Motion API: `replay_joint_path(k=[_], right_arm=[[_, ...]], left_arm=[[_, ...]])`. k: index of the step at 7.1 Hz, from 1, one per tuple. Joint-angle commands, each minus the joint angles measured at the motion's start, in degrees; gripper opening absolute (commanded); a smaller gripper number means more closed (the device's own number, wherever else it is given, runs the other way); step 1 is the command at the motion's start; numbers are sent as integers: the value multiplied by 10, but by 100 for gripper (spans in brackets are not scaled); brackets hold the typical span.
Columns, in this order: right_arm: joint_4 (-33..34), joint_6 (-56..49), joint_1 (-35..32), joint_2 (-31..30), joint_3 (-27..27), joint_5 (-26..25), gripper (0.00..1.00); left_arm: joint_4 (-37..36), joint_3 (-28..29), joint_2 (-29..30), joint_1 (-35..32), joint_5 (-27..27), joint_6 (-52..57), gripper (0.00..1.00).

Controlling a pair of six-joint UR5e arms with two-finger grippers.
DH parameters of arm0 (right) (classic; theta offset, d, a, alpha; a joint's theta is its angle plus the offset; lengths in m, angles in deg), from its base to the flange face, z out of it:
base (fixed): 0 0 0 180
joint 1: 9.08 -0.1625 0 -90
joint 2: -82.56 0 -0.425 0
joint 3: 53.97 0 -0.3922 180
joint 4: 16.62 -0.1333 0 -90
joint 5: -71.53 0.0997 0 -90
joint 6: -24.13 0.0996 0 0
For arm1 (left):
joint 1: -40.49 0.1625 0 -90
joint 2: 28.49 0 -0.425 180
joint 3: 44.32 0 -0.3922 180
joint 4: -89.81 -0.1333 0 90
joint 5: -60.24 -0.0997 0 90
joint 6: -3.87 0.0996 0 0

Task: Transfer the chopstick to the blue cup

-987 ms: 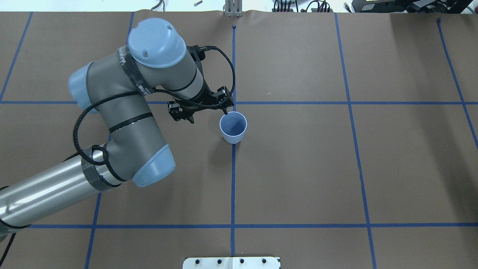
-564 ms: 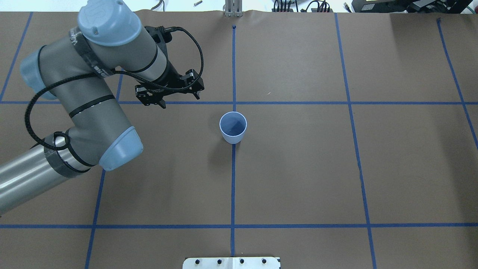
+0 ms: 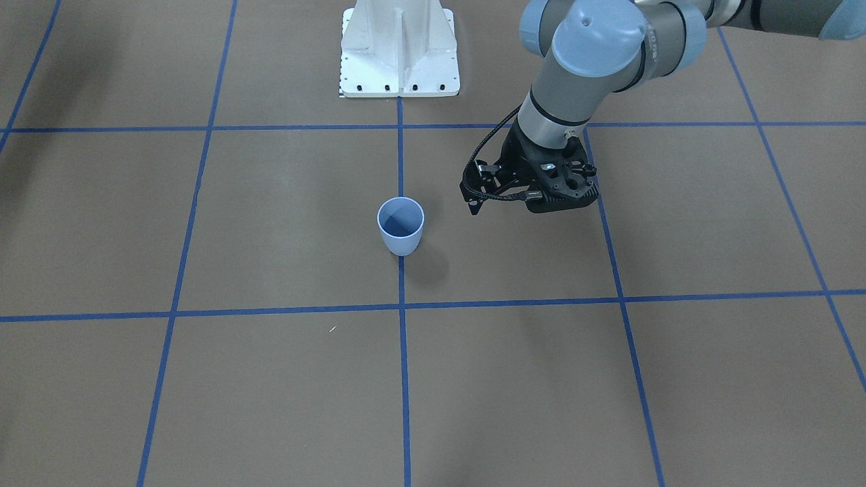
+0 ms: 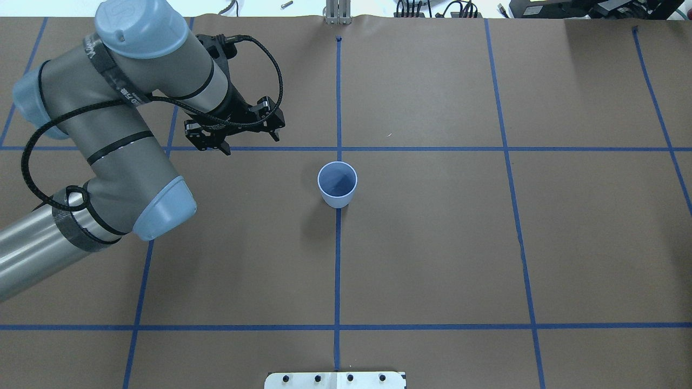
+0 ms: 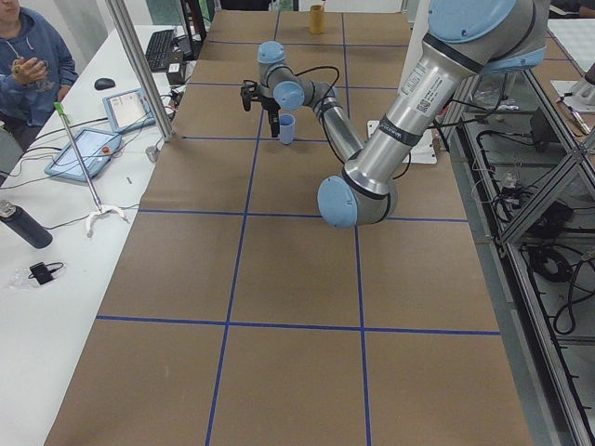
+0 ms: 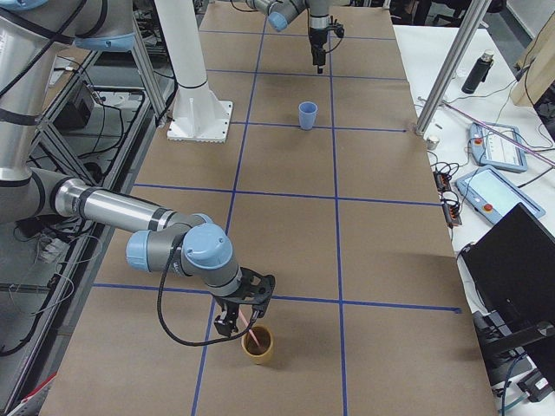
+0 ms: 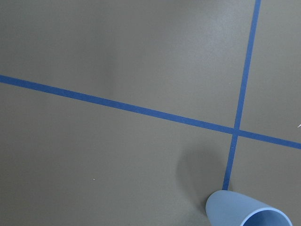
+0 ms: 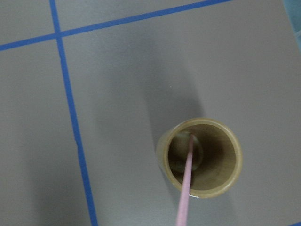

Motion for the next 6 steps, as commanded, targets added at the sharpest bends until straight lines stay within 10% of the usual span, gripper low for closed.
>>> replay_joint_path(k=[1,6], right_arm=[[-1,23,1,4,-12,-2,59],[1,45,1,6,-20,36,59]], left_arm=[[0,-1,-2,0,0,0,98],[1,-2,-7,-1,0,0,98]])
